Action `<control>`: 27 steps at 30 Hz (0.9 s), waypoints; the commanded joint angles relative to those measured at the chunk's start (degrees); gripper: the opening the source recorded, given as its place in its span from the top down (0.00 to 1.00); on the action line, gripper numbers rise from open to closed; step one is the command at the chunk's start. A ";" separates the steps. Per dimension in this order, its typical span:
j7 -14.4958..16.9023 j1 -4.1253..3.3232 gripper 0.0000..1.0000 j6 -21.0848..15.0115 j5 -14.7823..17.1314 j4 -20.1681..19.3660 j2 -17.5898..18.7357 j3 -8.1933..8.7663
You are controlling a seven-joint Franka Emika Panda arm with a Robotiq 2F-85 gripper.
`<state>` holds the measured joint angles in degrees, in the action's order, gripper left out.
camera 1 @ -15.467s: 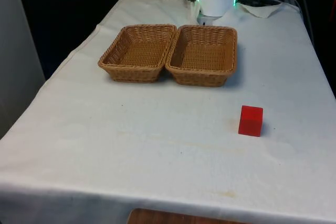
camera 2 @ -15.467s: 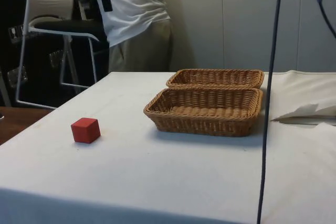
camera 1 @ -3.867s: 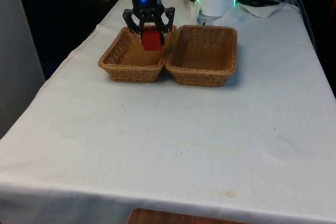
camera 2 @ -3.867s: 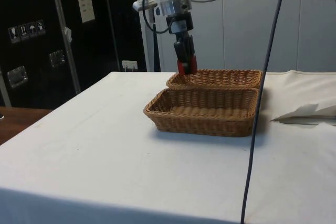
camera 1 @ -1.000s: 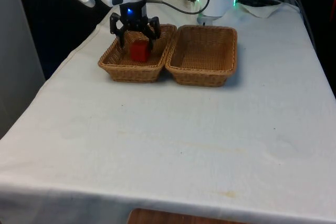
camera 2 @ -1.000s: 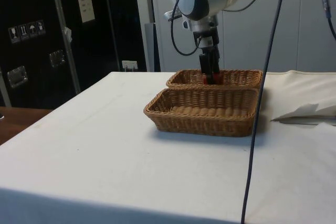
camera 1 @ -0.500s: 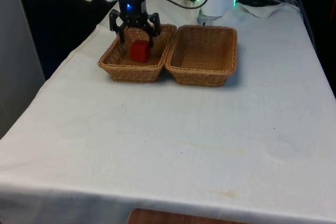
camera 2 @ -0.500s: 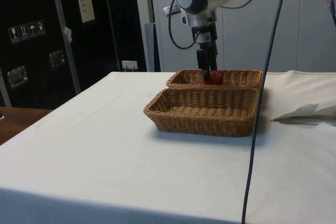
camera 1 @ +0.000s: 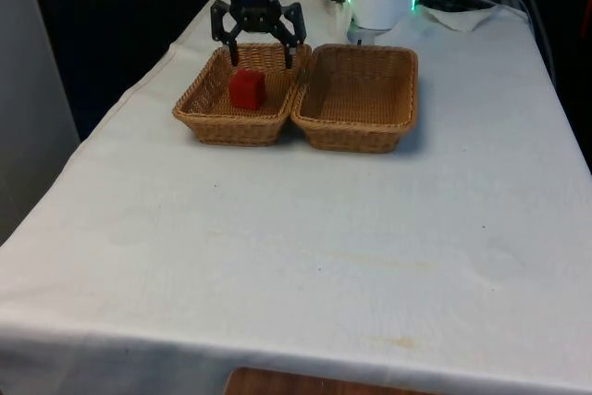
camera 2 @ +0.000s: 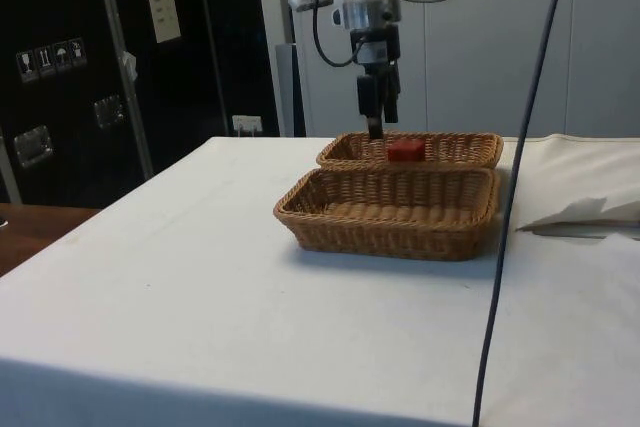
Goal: Pick up the red cube and place it into the right basket.
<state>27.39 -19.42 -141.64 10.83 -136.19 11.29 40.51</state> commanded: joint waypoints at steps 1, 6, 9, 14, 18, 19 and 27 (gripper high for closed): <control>-1.66 -0.69 0.00 0.06 -1.03 0.17 -0.06 -0.06; -4.81 -0.86 0.00 0.23 -2.18 0.52 -1.26 -2.35; -5.73 -0.97 0.00 0.23 -2.23 0.80 -1.38 -3.09; -7.73 -1.20 0.00 0.17 -2.41 1.55 -1.49 -4.87; -9.45 -1.38 0.00 0.17 -2.69 2.18 -1.55 -6.30; -9.85 -1.38 0.00 0.17 -2.81 2.29 -1.55 -6.65; -13.41 -1.66 0.00 0.11 -4.13 2.92 -1.78 -9.17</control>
<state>15.36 -20.57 -141.58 7.96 -133.27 9.51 31.00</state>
